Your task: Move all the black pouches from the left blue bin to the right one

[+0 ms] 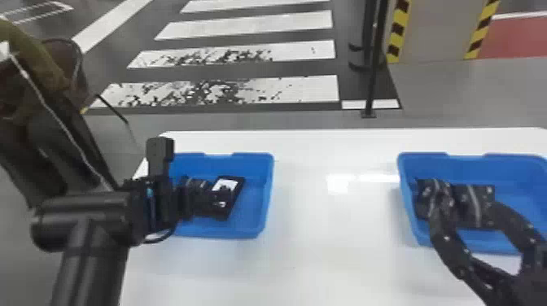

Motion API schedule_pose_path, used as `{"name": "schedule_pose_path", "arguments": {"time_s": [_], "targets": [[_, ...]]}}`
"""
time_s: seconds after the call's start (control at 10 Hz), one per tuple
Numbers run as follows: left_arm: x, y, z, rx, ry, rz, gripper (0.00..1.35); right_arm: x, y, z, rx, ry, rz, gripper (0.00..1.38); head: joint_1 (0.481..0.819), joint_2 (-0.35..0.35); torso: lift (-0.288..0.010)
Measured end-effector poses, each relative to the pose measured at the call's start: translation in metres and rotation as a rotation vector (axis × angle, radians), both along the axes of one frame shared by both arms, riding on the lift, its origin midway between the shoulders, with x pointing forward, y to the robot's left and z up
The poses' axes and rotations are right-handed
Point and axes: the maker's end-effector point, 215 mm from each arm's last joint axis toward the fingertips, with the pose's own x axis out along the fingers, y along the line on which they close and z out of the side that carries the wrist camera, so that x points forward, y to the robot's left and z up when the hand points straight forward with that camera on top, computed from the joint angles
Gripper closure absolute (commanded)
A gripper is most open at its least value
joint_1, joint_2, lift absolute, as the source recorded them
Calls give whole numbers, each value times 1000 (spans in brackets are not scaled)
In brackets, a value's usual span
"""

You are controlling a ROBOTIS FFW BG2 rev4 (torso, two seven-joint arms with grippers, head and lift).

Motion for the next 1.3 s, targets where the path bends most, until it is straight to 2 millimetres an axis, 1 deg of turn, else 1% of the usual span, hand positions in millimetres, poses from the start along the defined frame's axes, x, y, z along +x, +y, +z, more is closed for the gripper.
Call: {"name": "schedule_pose_path", "arguments": {"time_s": [0.1, 0.2, 0.3, 0.4, 0.6, 0.8, 0.9, 1.0, 1.1, 1.2, 1.3], "targets": [[-1, -3, -8, 1, 27, -4, 182, 0, 2, -2, 6, 6, 5, 199, 695, 160, -140], [0, -5, -15, 4, 45, -6, 242, 0, 3, -4, 9, 13, 10, 199, 695, 160, -140], [1, -6, -20, 10, 61, -7, 536, 0, 6, -6, 14, 22, 17, 199, 695, 161, -140], [2, -8, -24, 13, 72, -11, 868, 0, 9, -7, 20, 28, 23, 199, 695, 163, -140], [3, -5, -27, 26, 77, -8, 1219, -1, 11, -10, 29, 37, 29, 199, 695, 168, -140], [2, 1, -29, 53, 64, -17, 1207, -1, 11, -13, 40, 50, 32, 200, 695, 176, -140], [2, -2, -27, 43, 44, -33, 1207, -2, 12, -14, 42, 54, 33, 200, 695, 174, -140], [0, -9, -18, 27, 12, -54, 1207, -2, 12, -13, 43, 52, 36, 202, 695, 165, -140], [-6, -22, -1, 12, -35, -81, 1207, -2, 13, -10, 44, 51, 42, 202, 695, 159, -140], [-16, -38, 19, -5, -84, -115, 1207, -1, 17, -9, 52, 53, 57, 203, 695, 144, -140], [-28, -61, 41, -26, -139, -162, 1207, -1, 27, -7, 80, 61, 82, 208, 695, 127, -140]]}}
